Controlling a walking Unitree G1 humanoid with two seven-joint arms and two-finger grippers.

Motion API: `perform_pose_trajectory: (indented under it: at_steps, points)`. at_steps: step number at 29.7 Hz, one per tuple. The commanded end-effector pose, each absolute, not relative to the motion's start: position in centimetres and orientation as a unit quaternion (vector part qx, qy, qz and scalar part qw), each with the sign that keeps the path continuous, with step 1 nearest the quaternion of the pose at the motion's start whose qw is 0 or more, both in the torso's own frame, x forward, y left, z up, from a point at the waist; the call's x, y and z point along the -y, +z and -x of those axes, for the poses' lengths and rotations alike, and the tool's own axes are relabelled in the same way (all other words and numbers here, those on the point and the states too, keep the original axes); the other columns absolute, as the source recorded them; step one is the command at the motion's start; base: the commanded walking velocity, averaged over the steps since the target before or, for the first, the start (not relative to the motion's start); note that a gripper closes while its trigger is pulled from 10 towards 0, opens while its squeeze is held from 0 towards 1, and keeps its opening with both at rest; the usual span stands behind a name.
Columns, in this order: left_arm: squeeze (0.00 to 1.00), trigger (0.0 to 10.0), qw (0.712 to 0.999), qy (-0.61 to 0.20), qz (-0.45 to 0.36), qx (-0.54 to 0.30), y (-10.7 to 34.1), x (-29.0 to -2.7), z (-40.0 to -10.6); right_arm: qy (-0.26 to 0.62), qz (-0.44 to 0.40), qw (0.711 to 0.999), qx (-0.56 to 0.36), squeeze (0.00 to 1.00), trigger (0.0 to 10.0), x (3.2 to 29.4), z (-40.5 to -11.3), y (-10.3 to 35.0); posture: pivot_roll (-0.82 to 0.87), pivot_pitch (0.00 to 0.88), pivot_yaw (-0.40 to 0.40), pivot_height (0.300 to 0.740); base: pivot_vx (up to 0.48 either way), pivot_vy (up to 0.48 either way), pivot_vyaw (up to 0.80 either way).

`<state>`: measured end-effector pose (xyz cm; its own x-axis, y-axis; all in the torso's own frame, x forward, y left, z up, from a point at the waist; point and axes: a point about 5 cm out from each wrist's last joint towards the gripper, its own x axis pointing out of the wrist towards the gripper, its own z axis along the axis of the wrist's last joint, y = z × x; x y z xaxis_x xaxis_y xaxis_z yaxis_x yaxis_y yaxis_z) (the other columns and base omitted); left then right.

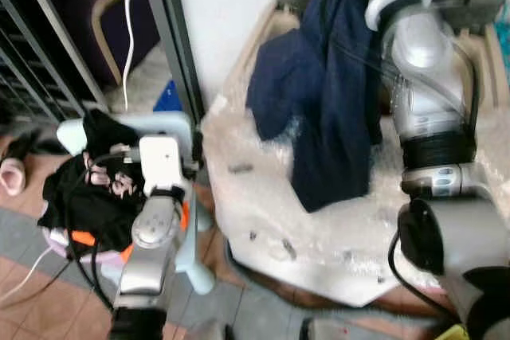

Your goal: Clothes washing

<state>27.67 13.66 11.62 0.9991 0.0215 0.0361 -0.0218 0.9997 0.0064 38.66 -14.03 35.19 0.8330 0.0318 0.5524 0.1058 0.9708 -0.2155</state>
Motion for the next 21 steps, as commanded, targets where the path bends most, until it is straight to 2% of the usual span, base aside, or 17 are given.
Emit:
perform_pose_trajectory:
  at_steps: [1, 4, 6, 7, 8, 9, 14, 16, 18, 21]
  points:
    - [0.00, 10.0, 1.000, 0.019, -0.007, 0.011, 11.4, -13.9, -27.4, -0.061, 0.123, 0.961, 0.240, 0.00, 10.0, 14.8, -39.3, 32.8, -0.02, 0.009, 0.042, 0.740, 0.000, 0.000, 0.00]
    - [0.00, 10.0, 1.000, 0.027, -0.008, 0.005, 11.1, -14.1, -27.3, -0.124, 0.095, 0.977, 0.145, 0.00, 10.0, 17.5, -40.0, 28.6, -0.02, 0.011, 0.047, 0.740, 0.000, 0.000, 0.00]
    - [0.00, 10.0, 1.000, 0.025, -0.009, 0.002, 11.1, -14.1, -27.4, -0.127, 0.067, 0.983, 0.111, 0.00, 10.0, 18.2, -40.4, 27.0, -0.02, 0.009, 0.057, 0.740, 0.000, 0.000, 0.00]
    - [0.00, 10.0, 1.000, 0.019, -0.011, 0.001, 11.0, -13.9, -27.5, -0.124, 0.045, 0.989, 0.073, 0.05, 10.0, 18.8, -40.5, 25.3, -0.02, 0.009, 0.057, 0.740, 0.000, 0.000, 0.00]
    - [0.00, 10.0, 1.000, 0.019, -0.011, 0.001, 11.0, -13.9, -27.5, -0.124, 0.045, 0.989, 0.073, 0.05, 10.0, 18.8, -40.5, 25.3, -0.02, 0.009, 0.057, 0.740, 0.000, 0.000, 0.00]
    - [0.00, 10.0, 1.000, 0.017, -0.013, 0.001, 11.0, -13.8, -27.6, -0.127, 0.024, 0.990, 0.053, 1.00, 10.0, 19.0, -40.4, 24.2, -0.03, 0.009, 0.060, 0.740, 0.000, 0.000, 0.00]
    - [0.00, 10.0, 1.000, 0.015, -0.016, 0.006, 11.1, -13.6, -27.7, -0.119, 0.044, 0.990, 0.062, 1.00, 10.0, 19.4, -38.8, 22.5, -0.04, 0.005, 0.056, 0.740, 0.000, 0.000, 0.00]
    - [0.00, 10.0, 1.000, 0.018, -0.015, 0.005, 11.0, -13.6, -27.5, -0.062, 0.063, 0.989, 0.123, 1.00, 10.0, 18.3, -36.8, 22.3, -0.04, 0.005, 0.056, 0.740, 0.000, 0.000, 0.00]
    - [0.00, 10.0, 1.000, 0.021, -0.016, 0.003, 10.9, -13.7, -27.5, -0.046, 0.064, 0.988, 0.134, 1.00, 10.0, 17.9, -36.2, 22.1, -0.04, 0.005, 0.057, 0.740, 0.000, 0.000, 0.00]
    - [0.00, 10.0, 0.999, 0.047, -0.016, -0.007, 10.4, -14.2, -27.4, 0.018, 0.067, 0.987, 0.148, 1.00, 10.0, 16.1, -33.6, 20.6, -0.04, 0.000, 0.070, 0.740, 0.000, 0.000, 0.00]
